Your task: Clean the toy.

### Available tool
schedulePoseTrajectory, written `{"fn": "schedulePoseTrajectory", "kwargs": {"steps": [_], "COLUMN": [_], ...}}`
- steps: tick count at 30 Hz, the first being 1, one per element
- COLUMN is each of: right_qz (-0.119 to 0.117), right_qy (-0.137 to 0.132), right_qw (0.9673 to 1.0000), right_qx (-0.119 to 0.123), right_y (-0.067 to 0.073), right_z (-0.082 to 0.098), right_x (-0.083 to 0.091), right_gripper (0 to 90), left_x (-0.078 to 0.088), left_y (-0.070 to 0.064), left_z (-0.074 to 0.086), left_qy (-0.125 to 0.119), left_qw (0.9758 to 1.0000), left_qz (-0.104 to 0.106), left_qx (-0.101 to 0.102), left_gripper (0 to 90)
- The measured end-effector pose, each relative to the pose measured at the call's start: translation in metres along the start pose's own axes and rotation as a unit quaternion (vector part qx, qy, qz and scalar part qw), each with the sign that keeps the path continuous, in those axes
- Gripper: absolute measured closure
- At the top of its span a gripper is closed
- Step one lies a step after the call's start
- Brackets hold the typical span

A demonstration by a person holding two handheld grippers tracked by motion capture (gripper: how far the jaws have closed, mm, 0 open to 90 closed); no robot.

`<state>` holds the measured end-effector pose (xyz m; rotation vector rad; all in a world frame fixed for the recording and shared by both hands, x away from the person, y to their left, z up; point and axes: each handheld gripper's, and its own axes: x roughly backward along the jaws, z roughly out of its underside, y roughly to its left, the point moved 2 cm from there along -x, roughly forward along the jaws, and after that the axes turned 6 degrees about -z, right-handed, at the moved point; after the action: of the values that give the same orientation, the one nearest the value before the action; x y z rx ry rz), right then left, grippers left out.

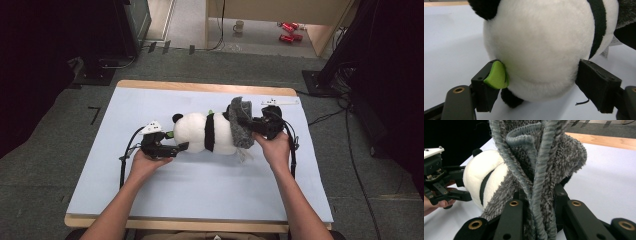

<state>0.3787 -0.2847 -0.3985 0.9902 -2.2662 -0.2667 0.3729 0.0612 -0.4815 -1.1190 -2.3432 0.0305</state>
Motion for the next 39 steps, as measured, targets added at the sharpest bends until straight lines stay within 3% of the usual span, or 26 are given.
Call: {"fn": "schedulePoseTrajectory", "kwargs": {"steps": [3, 5, 11, 16, 20, 23, 27, 31, 34, 39], "right_qz": [0.000, 0.002, -0.007, -0.019, -0.046, -0.065, -0.087, -0.101, -0.109, -0.122], "right_qy": [-0.003, -0.006, -0.010, -0.014, -0.016, -0.010, 0.005, 0.020, 0.036, 0.052], "right_qw": [1.0000, 1.0000, 0.9998, 0.9997, 0.9987, 0.9975, 0.9956, 0.9939, 0.9926, 0.9906], "right_qx": [-0.001, -0.002, -0.017, -0.002, 0.012, 0.027, 0.035, 0.041, 0.039, 0.034], "right_y": [-0.001, -0.001, -0.001, 0.015, 0.036, 0.054, 0.074, 0.088, 0.095, 0.106], "right_z": [0.000, 0.000, -0.005, -0.015, -0.021, -0.023, -0.020, -0.019, -0.018, -0.018], "right_x": [0.000, 0.000, 0.004, 0.008, 0.006, -0.001, -0.011, -0.024, -0.041, -0.068], "right_gripper": [76.5, 76.4, 77.2, 77.3, 77.4, 77.4, 77.3, 77.3, 77.3, 77.3], "left_x": [-0.004, -0.005, -0.006, -0.003, 0.000, 0.007, 0.021, 0.024, 0.020, 0.018], "left_y": [-0.001, -0.002, -0.004, -0.007, -0.009, -0.015, -0.021, -0.025, -0.024, -0.021], "left_z": [0.001, 0.000, -0.005, -0.005, -0.006, -0.006, -0.005, -0.004, -0.005, -0.009], "left_qy": [0.002, 0.001, 0.020, 0.035, 0.048, 0.057, 0.062, 0.064, 0.062, 0.058], "left_qw": [1.0000, 1.0000, 0.9997, 0.9989, 0.9972, 0.9960, 0.9921, 0.9927, 0.9921, 0.9933], "left_qz": [-0.001, -0.002, -0.008, -0.004, 0.016, 0.023, 0.033, 0.024, 0.019, 0.012], "left_qx": [-0.005, 0.001, 0.015, 0.031, 0.055, 0.065, 0.104, 0.100, 0.107, 0.099], "left_gripper": [21.9, 26.4, 48.8, 55.0, 59.8, 60.9, 61.0, 60.5, 59.7, 58.8]}}
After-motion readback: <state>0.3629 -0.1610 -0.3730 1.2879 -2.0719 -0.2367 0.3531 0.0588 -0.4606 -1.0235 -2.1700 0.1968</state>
